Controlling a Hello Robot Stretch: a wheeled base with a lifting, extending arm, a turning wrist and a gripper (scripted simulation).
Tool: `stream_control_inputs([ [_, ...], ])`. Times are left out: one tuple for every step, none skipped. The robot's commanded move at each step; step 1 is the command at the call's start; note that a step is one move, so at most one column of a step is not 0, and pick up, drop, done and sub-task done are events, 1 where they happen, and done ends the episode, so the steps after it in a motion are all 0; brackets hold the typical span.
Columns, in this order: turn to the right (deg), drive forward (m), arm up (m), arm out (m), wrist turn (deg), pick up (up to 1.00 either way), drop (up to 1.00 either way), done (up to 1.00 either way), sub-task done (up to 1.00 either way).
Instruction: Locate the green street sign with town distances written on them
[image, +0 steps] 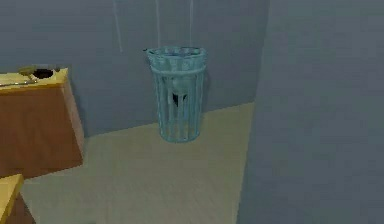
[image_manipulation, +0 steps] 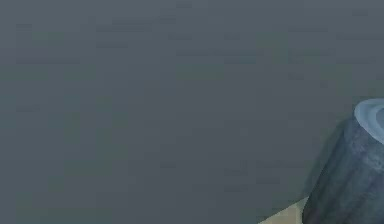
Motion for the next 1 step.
stream_control_inputs([
  [-3.0,0.0,0.0,0.0,0.0,0.0,0.0,0.0,0.0],
])
